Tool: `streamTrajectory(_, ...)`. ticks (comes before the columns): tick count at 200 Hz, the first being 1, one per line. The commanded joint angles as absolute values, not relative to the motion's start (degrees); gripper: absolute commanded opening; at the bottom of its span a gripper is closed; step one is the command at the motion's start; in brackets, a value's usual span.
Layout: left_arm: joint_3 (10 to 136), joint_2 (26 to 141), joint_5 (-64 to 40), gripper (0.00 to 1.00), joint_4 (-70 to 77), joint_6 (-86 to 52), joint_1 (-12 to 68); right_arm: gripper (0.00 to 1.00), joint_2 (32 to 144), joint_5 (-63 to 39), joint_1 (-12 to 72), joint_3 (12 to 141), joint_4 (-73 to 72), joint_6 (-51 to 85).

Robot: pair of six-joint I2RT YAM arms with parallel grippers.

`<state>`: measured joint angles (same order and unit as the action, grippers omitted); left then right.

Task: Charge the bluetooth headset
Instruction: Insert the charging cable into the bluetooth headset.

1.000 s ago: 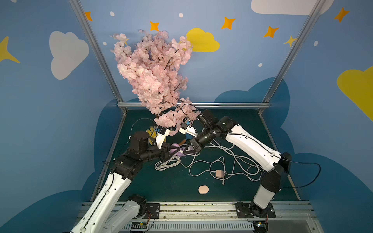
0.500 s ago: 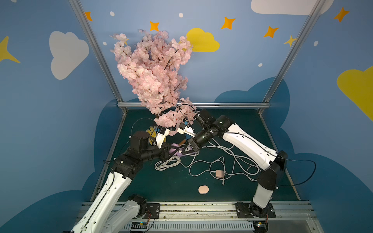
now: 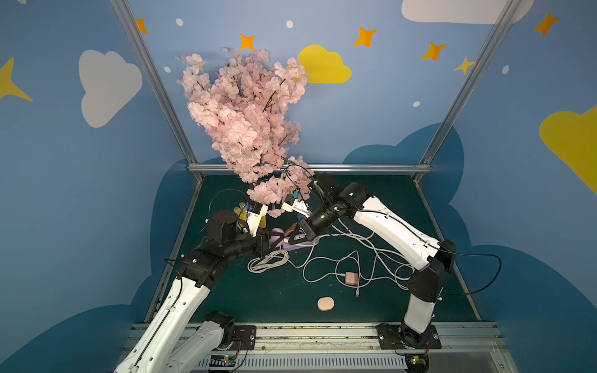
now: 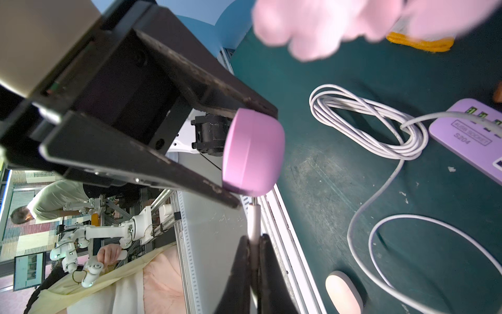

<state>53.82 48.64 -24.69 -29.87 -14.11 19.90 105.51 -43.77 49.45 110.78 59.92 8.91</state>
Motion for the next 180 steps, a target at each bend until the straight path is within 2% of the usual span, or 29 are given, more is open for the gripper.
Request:
streamTrajectory(1, 53.09, 46.81, -29.13, 0.03, -28.35, -16.4, 21.39, 0.0, 106.87, -41.57, 49.58, 112.5, 48.11, 12.37)
streamTrajectory(51, 53.23, 45.75, -25.43, 0.03, -28.06, -17.29, 21.45, 0.0, 107.72, -40.54, 49.82, 110.29, 43.0, 17.83)
streamTrajectory(80, 53.63, 45.93, -27.02, 0.03, -27.24, -17.83, 21.41, 0.0, 108.08, -41.98, 49.83, 108.5, 40.08, 19.51)
streamTrajectory(105, 54.31, 47.08, -30.08, 0.04, -27.78, -17.65, 21.49, 0.0, 109.68, -44.47, 49.49, 111.18, 41.79, 17.87)
streamTrajectory(133, 54.75, 48.18, -33.62, 0.03, -28.41, -17.73, 22.08, 0.0, 113.91, -49.15, 48.96, 119.78, 48.98, 13.34)
streamTrajectory(155, 55.19, 48.59, -34.01, 0.03, -29.52, -17.48, 23.01, 0.0, 116.81, -48.49, 49.04, 125.55, 55.21, 10.26)
streamTrajectory(180, 55.46, 48.47, -33.58, 0.03, -29.0, -18.22, 24.01, 0.0, 116.44, -47.78, 49.35, 124.53, 54.03, 10.84)
